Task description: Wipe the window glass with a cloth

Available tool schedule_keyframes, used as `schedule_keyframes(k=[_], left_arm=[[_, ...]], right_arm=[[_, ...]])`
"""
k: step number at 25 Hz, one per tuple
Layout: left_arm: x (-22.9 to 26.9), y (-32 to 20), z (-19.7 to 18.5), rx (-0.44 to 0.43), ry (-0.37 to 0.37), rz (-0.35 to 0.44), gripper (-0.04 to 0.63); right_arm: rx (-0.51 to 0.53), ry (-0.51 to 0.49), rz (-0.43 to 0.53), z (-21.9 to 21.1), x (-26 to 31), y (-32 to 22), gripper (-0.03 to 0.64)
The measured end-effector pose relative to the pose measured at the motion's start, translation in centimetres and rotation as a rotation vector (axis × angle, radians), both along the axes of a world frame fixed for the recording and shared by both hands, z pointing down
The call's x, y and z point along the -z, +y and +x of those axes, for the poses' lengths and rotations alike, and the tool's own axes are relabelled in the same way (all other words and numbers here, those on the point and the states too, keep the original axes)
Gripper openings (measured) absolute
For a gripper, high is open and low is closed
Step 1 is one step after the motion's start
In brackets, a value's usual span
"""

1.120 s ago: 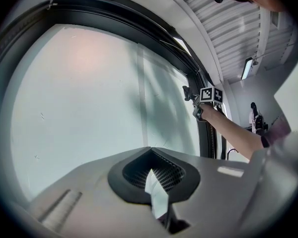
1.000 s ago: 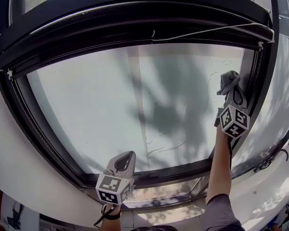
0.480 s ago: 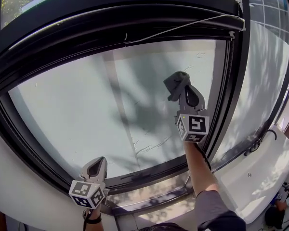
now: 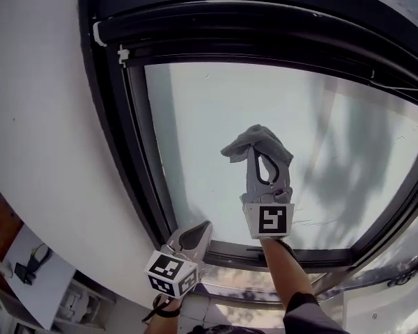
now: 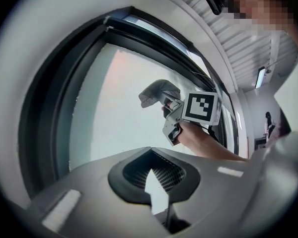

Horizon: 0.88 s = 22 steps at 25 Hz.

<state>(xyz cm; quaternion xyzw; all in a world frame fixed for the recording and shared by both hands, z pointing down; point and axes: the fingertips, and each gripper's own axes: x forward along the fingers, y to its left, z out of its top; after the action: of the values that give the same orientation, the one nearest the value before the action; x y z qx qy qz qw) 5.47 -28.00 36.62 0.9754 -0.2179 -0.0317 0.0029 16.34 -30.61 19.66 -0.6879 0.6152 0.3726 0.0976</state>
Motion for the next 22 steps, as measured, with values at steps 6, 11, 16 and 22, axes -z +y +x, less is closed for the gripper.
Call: schedule_keyframes(k=[6,11,16,22], left_arm=[[2.0,-2.9,-5.6,0.135,0.012,0.118,0.006],[5.4,-5.5,-11.0,0.206,0.061,0.166,0.006],[7.8,-4.1,-9.9,0.140,-0.035,0.299,0.006],[9.3,-3.3,-9.9,0.145,0.112,0.177,0.006]], right_arm=[[0.093,0.058,-0.101,-10.5,-1.0,-7.0,0.015],[0.142,0.052,-0.148,-15.5,-1.9,-10.3,0.015],[0.162,0.019,-0.177,-16.8,-1.8,-12.7,0.015],[0.087,0.031,-0.186,-14.2,-2.2,-11.3,0.015]])
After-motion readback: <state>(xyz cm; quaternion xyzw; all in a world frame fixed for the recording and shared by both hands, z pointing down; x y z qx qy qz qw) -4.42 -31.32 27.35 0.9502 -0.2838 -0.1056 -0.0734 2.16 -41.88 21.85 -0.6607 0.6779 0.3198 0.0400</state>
